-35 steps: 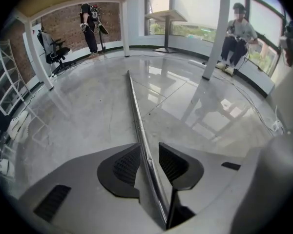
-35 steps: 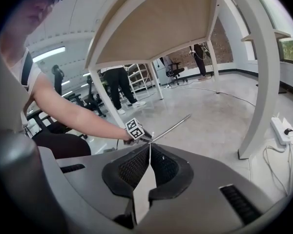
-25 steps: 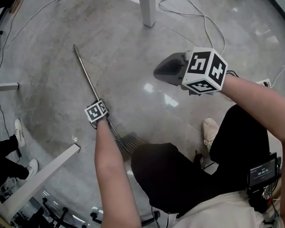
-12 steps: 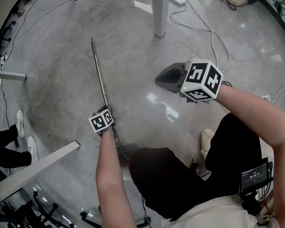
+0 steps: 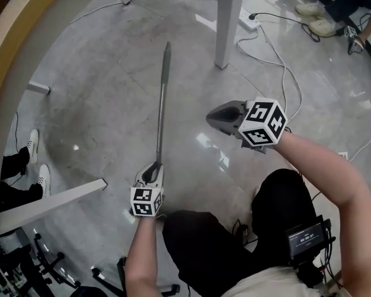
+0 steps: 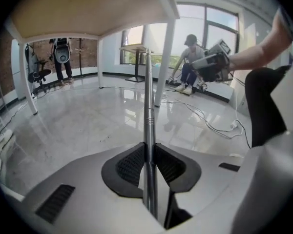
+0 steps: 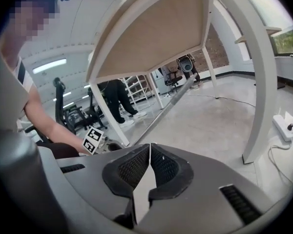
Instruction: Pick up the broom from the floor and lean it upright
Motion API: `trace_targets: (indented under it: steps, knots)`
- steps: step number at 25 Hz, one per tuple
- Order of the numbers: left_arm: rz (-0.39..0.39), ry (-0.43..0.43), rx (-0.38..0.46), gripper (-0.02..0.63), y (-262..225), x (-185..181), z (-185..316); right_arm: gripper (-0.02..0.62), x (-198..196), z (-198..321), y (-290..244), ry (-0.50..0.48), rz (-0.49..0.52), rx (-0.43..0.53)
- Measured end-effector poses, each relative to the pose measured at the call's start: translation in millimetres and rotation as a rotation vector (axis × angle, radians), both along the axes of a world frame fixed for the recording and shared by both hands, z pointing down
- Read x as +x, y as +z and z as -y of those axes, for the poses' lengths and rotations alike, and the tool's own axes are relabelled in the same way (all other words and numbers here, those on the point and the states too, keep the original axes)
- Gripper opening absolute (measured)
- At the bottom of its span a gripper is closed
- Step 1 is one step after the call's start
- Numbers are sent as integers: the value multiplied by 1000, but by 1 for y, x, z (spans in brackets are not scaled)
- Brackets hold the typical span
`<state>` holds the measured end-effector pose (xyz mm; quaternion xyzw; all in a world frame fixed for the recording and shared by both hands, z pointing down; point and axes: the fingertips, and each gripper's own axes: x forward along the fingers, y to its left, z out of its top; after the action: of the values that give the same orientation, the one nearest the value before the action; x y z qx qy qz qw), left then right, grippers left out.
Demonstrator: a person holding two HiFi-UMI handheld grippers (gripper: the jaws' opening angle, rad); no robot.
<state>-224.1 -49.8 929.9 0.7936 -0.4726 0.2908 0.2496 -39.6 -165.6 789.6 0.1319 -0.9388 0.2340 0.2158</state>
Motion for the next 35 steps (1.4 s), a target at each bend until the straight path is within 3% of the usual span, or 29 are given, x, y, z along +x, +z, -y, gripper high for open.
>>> trace_targets:
  steps: [3, 9, 12, 15, 20, 24, 25, 26, 31, 35]
  knots:
    - [31, 45, 33, 77, -31, 14, -18, 18, 4, -12, -27, -26, 40, -17]
    - [77, 60, 10, 77, -75, 34, -72, 20, 4, -72, -99, -147, 46, 4]
    - [83, 28, 9, 77, -95, 39, -86, 26, -11, -92, -134, -155, 61, 2]
    - [85, -24, 0, 77, -109, 48, -94, 126, -35, -111, -155, -187, 55, -4]
    - [68, -111, 23, 77, -131, 66, -91, 147, -83, -126, -181, -195, 59, 28]
    - [38, -247, -2, 77, -137, 80, -87, 143, -107, -118, -199, -177, 57, 51]
    - [29, -295, -18, 77, -136, 80, -87, 117, -112, -120, -201, -197, 45, 61]
    - [25, -345, -35, 77, -135, 80, -88, 87, -116, -122, -202, -222, 26, 72]
    - [-23, -576, -83, 77, -133, 86, -72, 80, -133, -122, -206, -405, 19, 93]
    - [-85, -680, -97, 80, -131, 82, -41, 80, -144, -97, -205, -524, 34, 113]
